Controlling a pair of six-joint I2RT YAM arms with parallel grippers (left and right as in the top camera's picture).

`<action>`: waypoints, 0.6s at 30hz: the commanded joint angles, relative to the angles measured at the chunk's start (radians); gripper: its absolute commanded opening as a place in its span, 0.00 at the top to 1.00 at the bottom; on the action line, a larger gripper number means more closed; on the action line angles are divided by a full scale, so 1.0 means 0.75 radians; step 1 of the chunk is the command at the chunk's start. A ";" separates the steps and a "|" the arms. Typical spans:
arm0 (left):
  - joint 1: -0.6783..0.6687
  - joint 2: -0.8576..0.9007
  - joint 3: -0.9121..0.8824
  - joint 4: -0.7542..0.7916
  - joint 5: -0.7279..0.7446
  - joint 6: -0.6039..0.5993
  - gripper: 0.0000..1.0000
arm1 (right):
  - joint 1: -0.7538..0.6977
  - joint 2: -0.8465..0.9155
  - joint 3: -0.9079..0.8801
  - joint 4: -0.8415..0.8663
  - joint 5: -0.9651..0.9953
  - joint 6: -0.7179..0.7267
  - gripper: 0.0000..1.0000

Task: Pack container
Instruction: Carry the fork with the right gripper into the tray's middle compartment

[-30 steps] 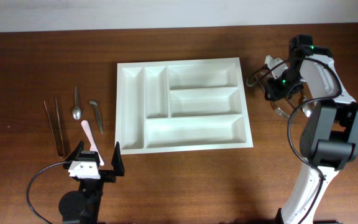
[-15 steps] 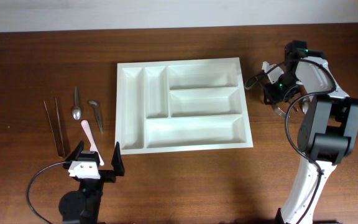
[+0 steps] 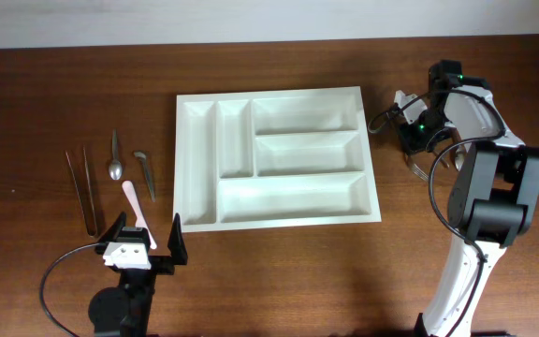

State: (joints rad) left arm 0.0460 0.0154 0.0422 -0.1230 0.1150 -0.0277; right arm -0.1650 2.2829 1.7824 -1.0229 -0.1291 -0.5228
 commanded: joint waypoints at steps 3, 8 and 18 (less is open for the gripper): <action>-0.006 -0.011 -0.012 0.004 -0.013 -0.003 0.01 | 0.010 0.004 0.186 -0.089 -0.086 0.009 0.96; -0.006 -0.011 -0.012 0.004 -0.013 -0.003 0.01 | 0.046 -0.009 0.492 -0.263 -0.161 -0.007 0.96; -0.006 -0.011 -0.012 0.004 -0.013 -0.003 0.01 | 0.244 -0.014 0.828 -0.624 -0.603 -0.703 0.96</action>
State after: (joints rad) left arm 0.0460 0.0154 0.0422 -0.1230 0.1127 -0.0277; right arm -0.0509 2.2921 2.3753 -1.4342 -0.3962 -0.7815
